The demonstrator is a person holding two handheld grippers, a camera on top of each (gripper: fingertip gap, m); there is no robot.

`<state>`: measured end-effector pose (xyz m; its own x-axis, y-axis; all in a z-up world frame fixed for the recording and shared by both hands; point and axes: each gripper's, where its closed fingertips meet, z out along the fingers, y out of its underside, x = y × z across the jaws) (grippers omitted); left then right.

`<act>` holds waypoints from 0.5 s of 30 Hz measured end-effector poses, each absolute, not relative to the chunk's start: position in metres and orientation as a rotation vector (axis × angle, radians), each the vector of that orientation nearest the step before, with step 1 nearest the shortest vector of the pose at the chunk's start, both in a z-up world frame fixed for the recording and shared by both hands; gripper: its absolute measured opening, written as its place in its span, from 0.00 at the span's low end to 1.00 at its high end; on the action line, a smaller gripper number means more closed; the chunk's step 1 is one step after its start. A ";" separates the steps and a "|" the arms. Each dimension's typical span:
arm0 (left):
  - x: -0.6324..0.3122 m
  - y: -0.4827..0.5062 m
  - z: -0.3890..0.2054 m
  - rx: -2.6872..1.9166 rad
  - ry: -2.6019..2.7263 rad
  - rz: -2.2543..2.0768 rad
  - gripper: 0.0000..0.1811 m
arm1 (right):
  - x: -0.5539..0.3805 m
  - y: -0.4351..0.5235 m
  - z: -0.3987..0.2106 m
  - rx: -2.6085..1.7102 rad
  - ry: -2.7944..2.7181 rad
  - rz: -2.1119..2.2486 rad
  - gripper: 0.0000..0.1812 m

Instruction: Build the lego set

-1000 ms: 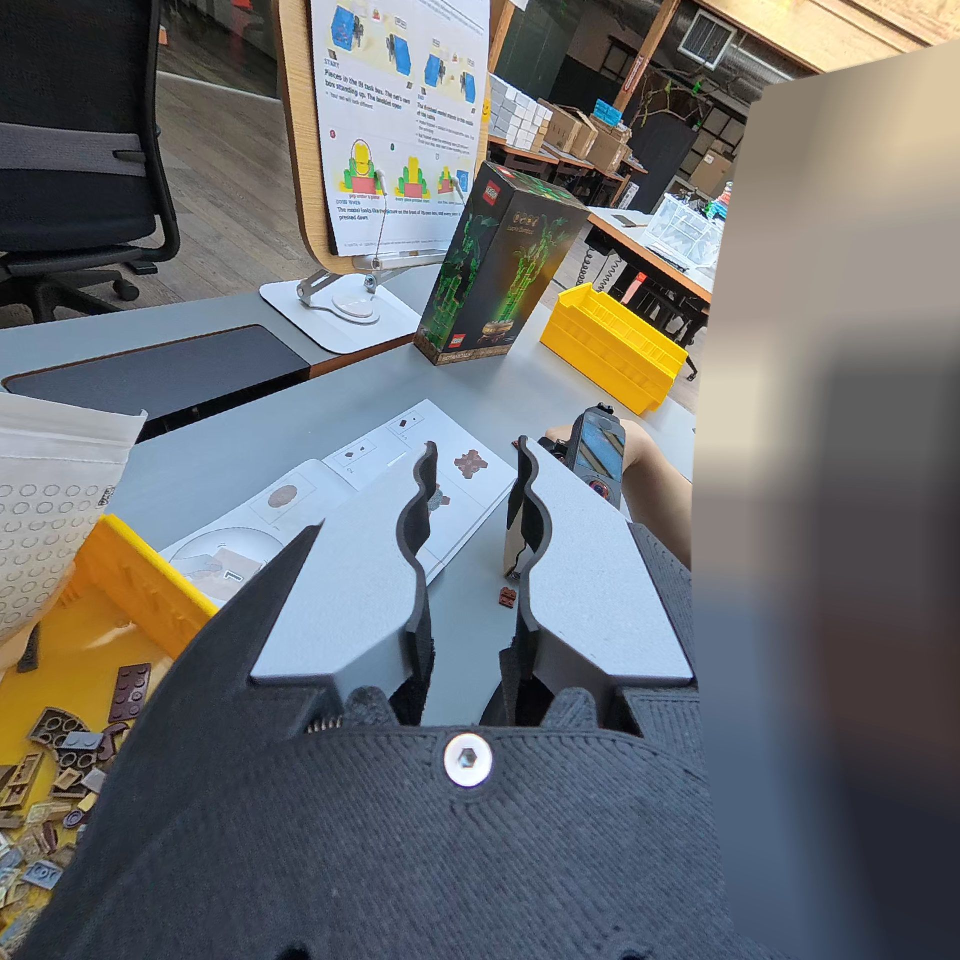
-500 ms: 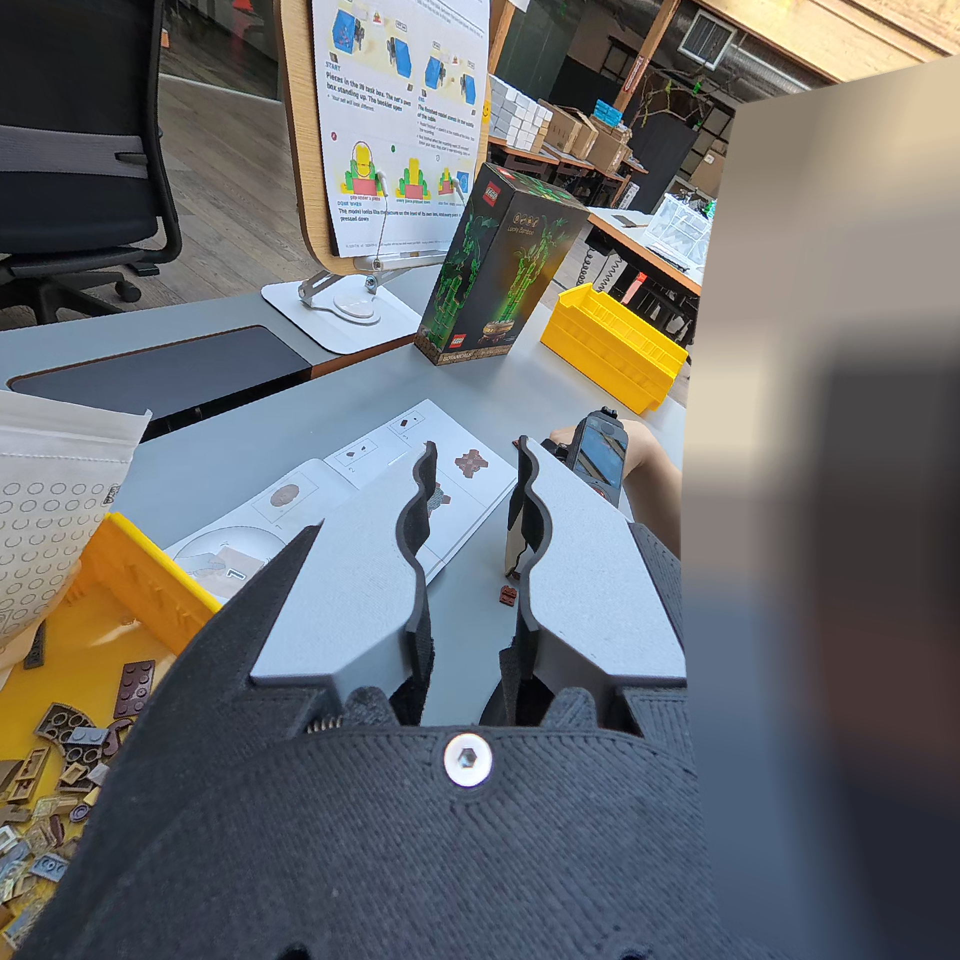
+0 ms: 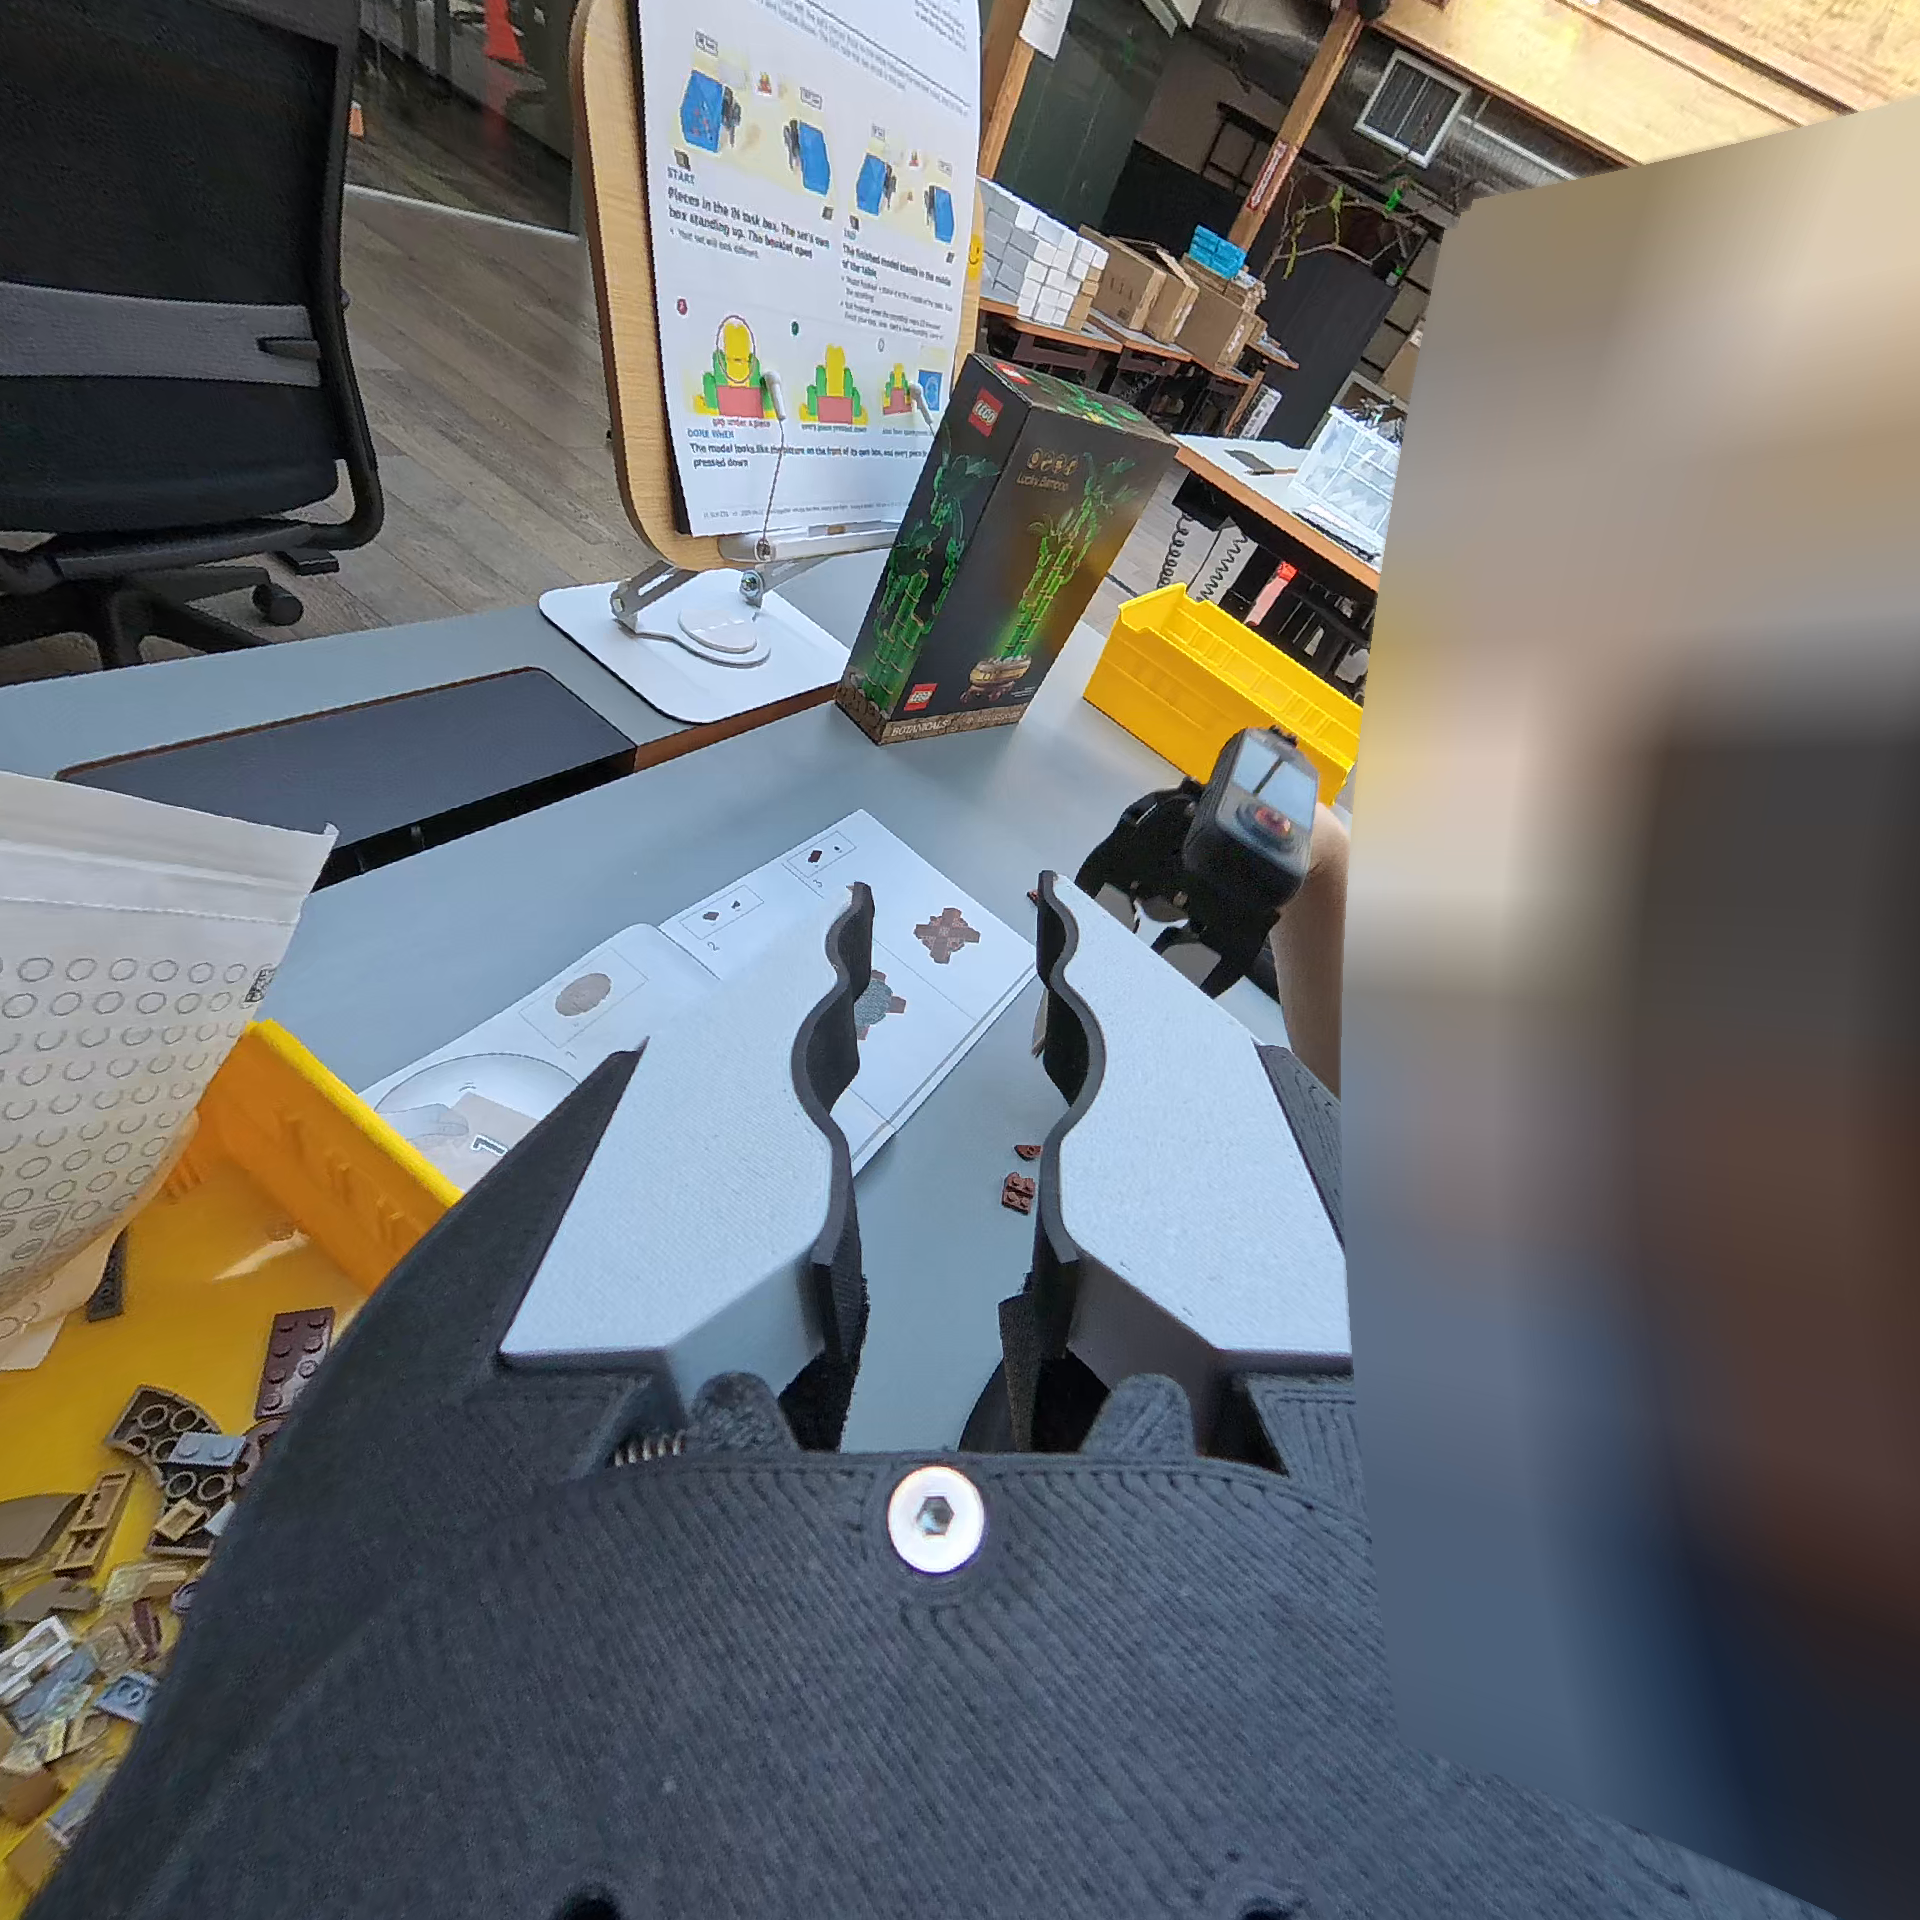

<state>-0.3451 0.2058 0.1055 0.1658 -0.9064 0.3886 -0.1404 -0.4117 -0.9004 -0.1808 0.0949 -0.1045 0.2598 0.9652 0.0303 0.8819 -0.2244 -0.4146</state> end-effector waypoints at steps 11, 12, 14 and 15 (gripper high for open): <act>-0.318 0.198 0.090 -1.748 1.078 -1.289 0.17 | -0.108 0.159 -0.097 -2.147 -1.260 0.326 0.18; -0.311 0.194 0.084 -1.761 1.114 -1.282 0.17 | -0.108 0.160 -0.098 -2.145 -1.239 0.365 0.19; -0.297 0.185 0.069 -1.805 1.200 -1.243 0.17 | -0.103 0.166 -0.099 -2.137 -1.192 0.402 0.24; -0.291 0.181 0.058 -1.835 1.253 -1.204 0.18 | -0.101 0.169 -0.099 -2.130 -1.163 0.429 0.27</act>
